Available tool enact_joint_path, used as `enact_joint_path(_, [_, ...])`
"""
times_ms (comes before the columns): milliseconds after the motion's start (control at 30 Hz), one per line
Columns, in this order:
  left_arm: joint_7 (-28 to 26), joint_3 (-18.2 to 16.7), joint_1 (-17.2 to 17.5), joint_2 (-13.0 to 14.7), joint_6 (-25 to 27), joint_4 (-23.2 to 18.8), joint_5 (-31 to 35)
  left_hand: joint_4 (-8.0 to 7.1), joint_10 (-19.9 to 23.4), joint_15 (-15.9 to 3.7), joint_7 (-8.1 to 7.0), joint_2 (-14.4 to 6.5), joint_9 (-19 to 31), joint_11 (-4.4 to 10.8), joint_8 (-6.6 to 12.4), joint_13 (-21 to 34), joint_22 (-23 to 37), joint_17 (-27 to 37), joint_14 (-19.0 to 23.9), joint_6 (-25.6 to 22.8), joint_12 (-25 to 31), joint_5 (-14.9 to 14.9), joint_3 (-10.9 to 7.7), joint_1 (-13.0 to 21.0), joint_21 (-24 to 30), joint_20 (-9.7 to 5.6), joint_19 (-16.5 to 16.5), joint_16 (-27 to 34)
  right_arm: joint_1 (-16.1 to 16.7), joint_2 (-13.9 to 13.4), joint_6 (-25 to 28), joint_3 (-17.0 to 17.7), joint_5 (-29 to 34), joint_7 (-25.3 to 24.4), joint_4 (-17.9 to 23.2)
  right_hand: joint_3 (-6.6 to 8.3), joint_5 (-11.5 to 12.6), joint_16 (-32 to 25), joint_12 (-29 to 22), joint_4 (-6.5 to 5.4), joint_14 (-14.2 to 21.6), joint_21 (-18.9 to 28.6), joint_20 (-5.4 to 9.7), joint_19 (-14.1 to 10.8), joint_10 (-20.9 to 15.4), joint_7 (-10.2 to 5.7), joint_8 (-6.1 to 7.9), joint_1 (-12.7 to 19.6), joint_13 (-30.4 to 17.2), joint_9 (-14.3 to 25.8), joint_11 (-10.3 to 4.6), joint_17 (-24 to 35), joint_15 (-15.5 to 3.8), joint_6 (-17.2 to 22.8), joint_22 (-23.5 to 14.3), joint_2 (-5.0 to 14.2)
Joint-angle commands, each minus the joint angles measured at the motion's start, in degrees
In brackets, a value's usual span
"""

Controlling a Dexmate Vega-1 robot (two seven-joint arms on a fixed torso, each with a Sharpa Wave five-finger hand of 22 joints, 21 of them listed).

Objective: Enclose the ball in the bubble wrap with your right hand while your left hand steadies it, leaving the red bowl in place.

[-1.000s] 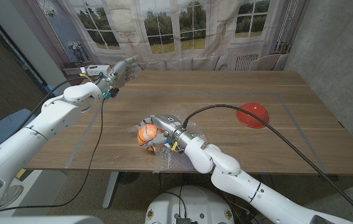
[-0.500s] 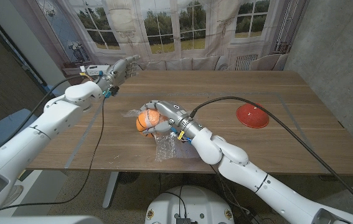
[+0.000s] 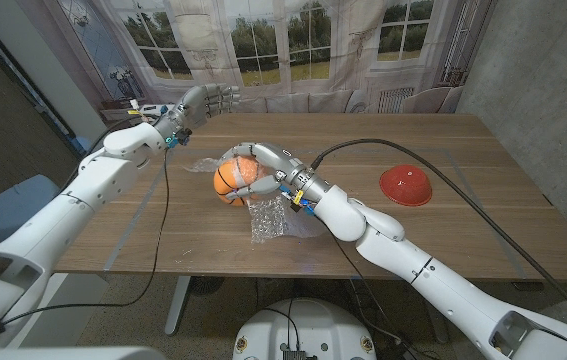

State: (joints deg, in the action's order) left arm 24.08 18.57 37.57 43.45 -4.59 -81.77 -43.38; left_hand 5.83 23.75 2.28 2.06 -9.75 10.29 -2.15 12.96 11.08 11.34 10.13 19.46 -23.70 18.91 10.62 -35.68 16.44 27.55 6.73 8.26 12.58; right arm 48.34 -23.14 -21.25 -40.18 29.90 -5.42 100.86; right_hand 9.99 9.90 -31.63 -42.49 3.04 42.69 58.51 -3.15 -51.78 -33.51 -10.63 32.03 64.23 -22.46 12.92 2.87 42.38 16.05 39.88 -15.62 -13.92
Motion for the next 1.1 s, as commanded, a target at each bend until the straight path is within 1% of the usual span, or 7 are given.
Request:
enact_joint_path(33, [18.46, 3.47, -8.72, -4.46, 1.32, 12.76, -6.1, -0.34, -0.2, 0.02, -0.15, -1.3, 0.31, 0.79, -0.5, 0.09, 0.21, 0.11, -1.19, 0.89, -0.61, 0.38, -1.29, 0.98, -0.01, -0.17, -0.45, -0.69, -4.44, 1.33, -5.89, 1.24, -15.89, 10.71, -3.82, 5.65, 0.26, 0.18, -0.01, 5.37, 21.13, 0.59, 15.96, -1.39, -11.06, 11.8, 0.27, 22.21, -0.93, 0.08, -1.08, 0.39, -28.6, 12.06, -0.13, 22.34])
enact_joint_path(200, [27.29, 5.74, -12.88, -6.28, 3.36, 18.58, -6.8, -1.33, 0.48, 0.26, 0.79, -1.96, 0.4, 0.57, -0.37, 0.09, 0.26, 0.2, -1.29, -0.34, -0.94, 0.63, -3.13, 1.69, -0.22, 0.79, -1.18, -0.84, -5.0, 2.23, -6.51, 2.13, -18.64, 11.15, -5.02, 5.71, 0.26, 0.43, 0.02, 5.4, 21.04, 1.01, 15.95, -1.06, -10.89, 11.98, 0.24, 22.31, -1.05, 0.08, -1.13, 0.68, -28.6, 12.06, -0.11, 22.36])
enact_joint_path(267, [30.66, 6.95, -14.68, -7.07, 4.29, 21.14, -6.44, -2.23, 1.44, 0.58, 1.35, -1.93, 0.46, -0.12, -0.32, 0.1, 0.31, 0.34, -0.54, -0.95, -0.85, 0.63, -3.72, 1.59, -0.17, 1.31, -1.17, -0.55, -5.3, 2.52, -6.84, 2.37, -19.46, 11.28, -5.53, 5.72, 0.25, 0.51, 0.03, 5.39, 21.03, 1.16, 15.94, -0.95, -10.93, 11.98, 0.2, 22.32, -1.03, 0.08, -1.13, 0.78, -28.61, 12.0, -0.1, 22.37])
enact_joint_path(400, [35.27, 9.24, -17.33, -8.18, 5.63, 24.66, -4.78, -3.71, 1.35, 0.62, 1.5, -1.68, 0.51, -0.65, -0.87, 0.09, 0.37, 0.44, -0.3, -0.4, -1.42, 0.59, -4.62, 1.27, -0.2, 3.62, -1.47, -0.58, -5.78, 3.32, -7.72, 2.99, -20.4, 10.63, -6.79, 5.76, 0.24, 0.71, 0.12, 5.38, 21.0, 1.54, 15.93, -0.64, -10.85, 12.07, 0.17, 22.36, -1.02, 0.08, -0.99, 1.02, -28.6, 11.99, -0.08, 22.38])
enact_joint_path(633, [38.88, 10.43, -18.32, -9.47, 7.29, 26.91, -4.1, -4.97, 1.75, 1.2, 1.19, -1.34, 0.49, -0.63, -2.17, -0.01, 0.42, 0.39, -1.51, 2.52, -1.98, 0.5, -5.64, 0.95, -0.45, 4.53, -2.25, -1.24, -6.49, 4.94, -9.75, 4.5, -20.29, 7.6, -9.12, 5.81, 0.23, 1.07, 0.12, 5.33, 20.93, 2.23, 15.92, -0.2, -10.83, 12.04, 0.14, 22.37, -1.16, 0.1, -1.2, 1.43, -28.55, 11.99, -0.02, 22.41])
enact_joint_path(867, [39.88, 10.86, -17.72, -9.88, 8.41, 26.88, -3.75, -6.59, 6.02, 1.22, 1.24, -1.23, 0.49, 0.21, -2.35, -0.16, 0.46, 0.36, -1.4, 3.86, -1.21, 0.3, -6.55, 0.33, -0.51, 4.77, -2.58, -1.2, -6.81, 6.71, -10.66, 6.41, -20.89, 4.2, -10.9, 5.84, 0.23, 1.24, 0.18, 5.34, 20.99, 2.67, 15.91, 0.08, -10.84, 12.13, 0.11, 22.4, -1.15, 0.1, -1.02, 1.7, -28.61, 11.99, 0.03, 22.38])
enact_joint_path(1100, [42.76, 11.69, -17.99, -10.75, 9.19, 27.54, -3.47, -8.22, 9.33, 0.64, 2.19, -2.06, 0.51, 0.66, -2.25, -0.33, 0.52, 0.29, -0.24, 4.69, -1.02, 0.36, -8.56, 0.56, -0.14, 4.93, -1.9, -0.85, -7.34, 7.58, -10.19, 7.75, -23.0, 3.13, -12.6, 5.9, 0.23, 1.52, 0.22, 5.33, 20.94, 3.18, 15.91, 0.37, -10.69, 12.11, 0.07, 22.43, -1.29, 0.12, -1.01, 1.98, -28.57, 11.95, 0.11, 22.38])
